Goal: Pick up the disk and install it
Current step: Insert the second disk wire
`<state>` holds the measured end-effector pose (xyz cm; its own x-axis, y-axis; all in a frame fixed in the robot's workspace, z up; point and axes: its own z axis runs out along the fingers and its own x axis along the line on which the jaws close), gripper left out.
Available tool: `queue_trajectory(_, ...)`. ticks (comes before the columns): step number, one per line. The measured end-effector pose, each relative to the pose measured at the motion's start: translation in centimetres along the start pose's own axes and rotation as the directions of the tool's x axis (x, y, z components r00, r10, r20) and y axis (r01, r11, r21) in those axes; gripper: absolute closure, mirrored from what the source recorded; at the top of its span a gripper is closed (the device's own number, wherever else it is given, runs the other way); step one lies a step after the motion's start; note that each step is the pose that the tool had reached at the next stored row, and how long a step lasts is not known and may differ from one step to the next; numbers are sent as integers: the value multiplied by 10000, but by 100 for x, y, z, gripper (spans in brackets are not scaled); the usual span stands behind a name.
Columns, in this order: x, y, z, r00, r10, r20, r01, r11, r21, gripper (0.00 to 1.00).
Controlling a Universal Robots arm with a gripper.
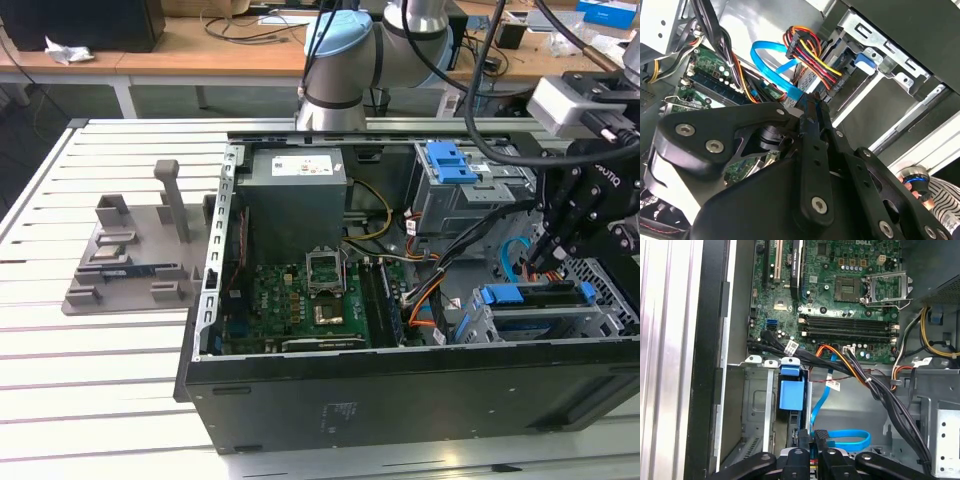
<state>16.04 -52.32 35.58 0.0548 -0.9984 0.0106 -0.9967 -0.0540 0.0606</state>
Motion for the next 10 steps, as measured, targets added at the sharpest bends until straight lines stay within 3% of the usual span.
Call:
queue_trajectory(3,85,2,65,10000,-11,-6,11,10000,0,84)
queue_trajectory(8,111,-5,173,10000,-52,-19,52,10000,-1,84)
queue_trajectory(10,110,-7,177,10000,-53,-12,53,10000,-1,84)
